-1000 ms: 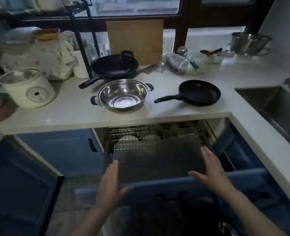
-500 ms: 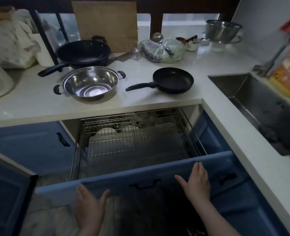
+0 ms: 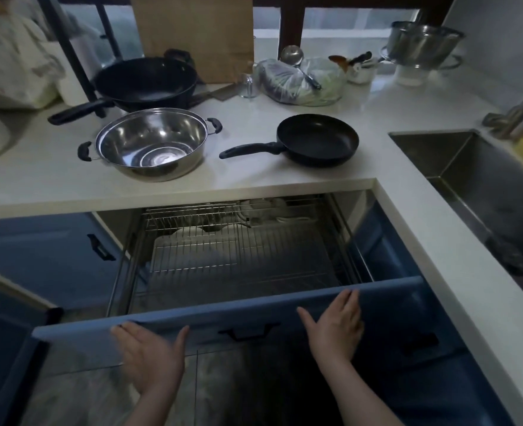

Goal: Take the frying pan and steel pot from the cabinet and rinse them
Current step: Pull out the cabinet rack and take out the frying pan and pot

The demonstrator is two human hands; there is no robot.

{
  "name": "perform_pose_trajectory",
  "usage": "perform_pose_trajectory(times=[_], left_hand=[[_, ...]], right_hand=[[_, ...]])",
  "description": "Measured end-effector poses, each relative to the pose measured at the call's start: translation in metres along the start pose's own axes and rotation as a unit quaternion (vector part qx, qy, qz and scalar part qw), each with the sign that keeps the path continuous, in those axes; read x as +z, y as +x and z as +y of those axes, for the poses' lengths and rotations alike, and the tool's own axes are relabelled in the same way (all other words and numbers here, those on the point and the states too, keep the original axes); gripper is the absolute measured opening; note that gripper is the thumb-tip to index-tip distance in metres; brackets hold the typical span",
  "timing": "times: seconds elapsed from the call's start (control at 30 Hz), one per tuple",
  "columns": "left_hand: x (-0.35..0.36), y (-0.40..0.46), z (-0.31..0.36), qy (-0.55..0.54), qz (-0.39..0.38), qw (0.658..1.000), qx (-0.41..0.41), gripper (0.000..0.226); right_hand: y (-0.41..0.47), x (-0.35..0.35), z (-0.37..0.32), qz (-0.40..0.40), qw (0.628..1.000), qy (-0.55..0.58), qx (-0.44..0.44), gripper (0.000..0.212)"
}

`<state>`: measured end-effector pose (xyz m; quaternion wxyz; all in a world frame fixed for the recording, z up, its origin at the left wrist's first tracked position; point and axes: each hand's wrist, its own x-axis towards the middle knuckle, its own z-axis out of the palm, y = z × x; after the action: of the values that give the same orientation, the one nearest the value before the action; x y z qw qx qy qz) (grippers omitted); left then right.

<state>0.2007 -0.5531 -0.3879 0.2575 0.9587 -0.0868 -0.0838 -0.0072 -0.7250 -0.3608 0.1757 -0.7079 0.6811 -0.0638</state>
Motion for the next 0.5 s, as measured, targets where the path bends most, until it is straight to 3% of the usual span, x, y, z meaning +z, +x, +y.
perform_pose_trajectory(times=[0.5], left_hand=[[0.02,0.081,0.066,0.0,-0.013,1.0,-0.014,0.119]], right_hand=[[0.086,0.022,-0.052,0.021,0.999,-0.027,-0.009,0.11]])
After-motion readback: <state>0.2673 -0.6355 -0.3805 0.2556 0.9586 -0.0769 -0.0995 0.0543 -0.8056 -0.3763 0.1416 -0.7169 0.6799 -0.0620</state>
